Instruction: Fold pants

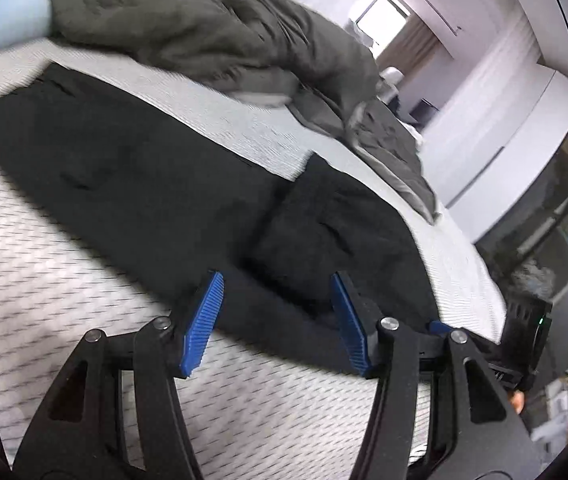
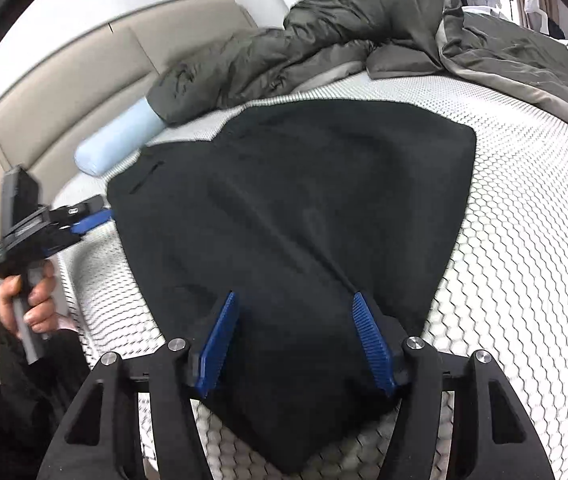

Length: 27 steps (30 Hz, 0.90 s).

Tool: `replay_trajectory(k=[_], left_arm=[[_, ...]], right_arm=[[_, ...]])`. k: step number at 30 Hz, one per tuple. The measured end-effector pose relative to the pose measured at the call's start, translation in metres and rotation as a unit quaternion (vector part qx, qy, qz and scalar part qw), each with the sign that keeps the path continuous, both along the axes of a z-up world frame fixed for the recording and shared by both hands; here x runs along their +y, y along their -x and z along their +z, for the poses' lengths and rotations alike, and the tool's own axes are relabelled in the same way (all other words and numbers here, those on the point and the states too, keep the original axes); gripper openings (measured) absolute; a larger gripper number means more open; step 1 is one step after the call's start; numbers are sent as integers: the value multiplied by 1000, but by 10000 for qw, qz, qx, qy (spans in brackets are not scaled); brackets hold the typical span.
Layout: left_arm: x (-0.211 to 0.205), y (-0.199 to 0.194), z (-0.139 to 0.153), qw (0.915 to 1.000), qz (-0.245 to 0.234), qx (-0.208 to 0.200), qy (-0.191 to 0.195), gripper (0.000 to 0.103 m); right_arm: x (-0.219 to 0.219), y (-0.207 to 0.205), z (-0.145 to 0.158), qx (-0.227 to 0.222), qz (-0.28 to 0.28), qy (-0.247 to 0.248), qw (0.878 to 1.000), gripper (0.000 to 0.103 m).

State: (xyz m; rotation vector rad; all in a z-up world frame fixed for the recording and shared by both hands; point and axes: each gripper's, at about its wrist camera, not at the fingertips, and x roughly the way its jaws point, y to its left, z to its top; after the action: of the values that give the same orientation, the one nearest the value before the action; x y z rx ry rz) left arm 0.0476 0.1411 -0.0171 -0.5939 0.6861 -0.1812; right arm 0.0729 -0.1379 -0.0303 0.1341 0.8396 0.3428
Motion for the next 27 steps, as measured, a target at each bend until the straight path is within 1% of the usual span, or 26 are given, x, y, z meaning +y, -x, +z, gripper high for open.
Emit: replay_trajectory(k=[1,2,3,4,5,6,9,10,11,12,13,15,18,22,23,24,25,26,27], left_arm=[[-5,-12,-4,9995,-167,120,221,52],[-9,-17,-7,9987,-276,222,371,52],[-13,-24,-13,9966,-401,381,615,52],[-15,-33,-21,9927,-524,500,960,52],[-18,-40,-27,9892,-621,627,1171,52],[-19,-46,-33,9869,-584,772,1290,51],[-22,-66,-37,9842,-351,920,1471,51],[-22,-71,-35,9848,-240,874,1479,41],[-23,-73,-32,9874,-131,781,1369,27],[-25,-76,-27,9912,-8,696,1125,11],[-28,-77,-23,9935,64,624,954,8],[-33,-68,-12,9959,162,365,814,4],[-38,-48,3,9984,134,94,544,4],[-37,-8,17,9986,137,-92,496,4],[-33,-1,16,9987,183,-70,461,4],[-29,1,12,9990,237,34,388,5],[-24,-2,0,9989,280,245,280,5],[-15,-3,-14,9978,343,498,277,5],[-7,-6,-28,9954,416,775,393,9]], right_arm=[[1,-3,2,-30,-10,-31,10000,61],[-4,2,5,-77,-33,-80,9999,61],[-4,6,4,-91,-55,-112,9999,61],[-8,10,4,-99,-83,-190,9997,61],[-8,15,2,-100,-95,-257,9996,61],[-11,15,1,-74,-102,-259,9996,61],[-14,16,1,-28,-133,-259,9996,61],[-18,18,-1,-8,-147,-276,9995,61],[-20,19,-2,12,-162,-299,9994,61],[-22,18,-4,43,-154,-321,9994,61],[-22,16,-4,59,-155,-323,9993,61],[-25,12,-8,126,-224,-316,9992,65],[-30,10,-11,208,-299,-408,9985,65],[-34,11,-8,204,-346,-563,9976,66],[-36,12,-7,223,-360,-662,9969,66],[-39,13,-7,240,-372,-784,9959,67],[-40,14,-6,256,-360,-901,9950,68],[-41,14,-7,271,-342,-967,9944,69],[-41,16,-7,313,-303,-1060,9934,69]])
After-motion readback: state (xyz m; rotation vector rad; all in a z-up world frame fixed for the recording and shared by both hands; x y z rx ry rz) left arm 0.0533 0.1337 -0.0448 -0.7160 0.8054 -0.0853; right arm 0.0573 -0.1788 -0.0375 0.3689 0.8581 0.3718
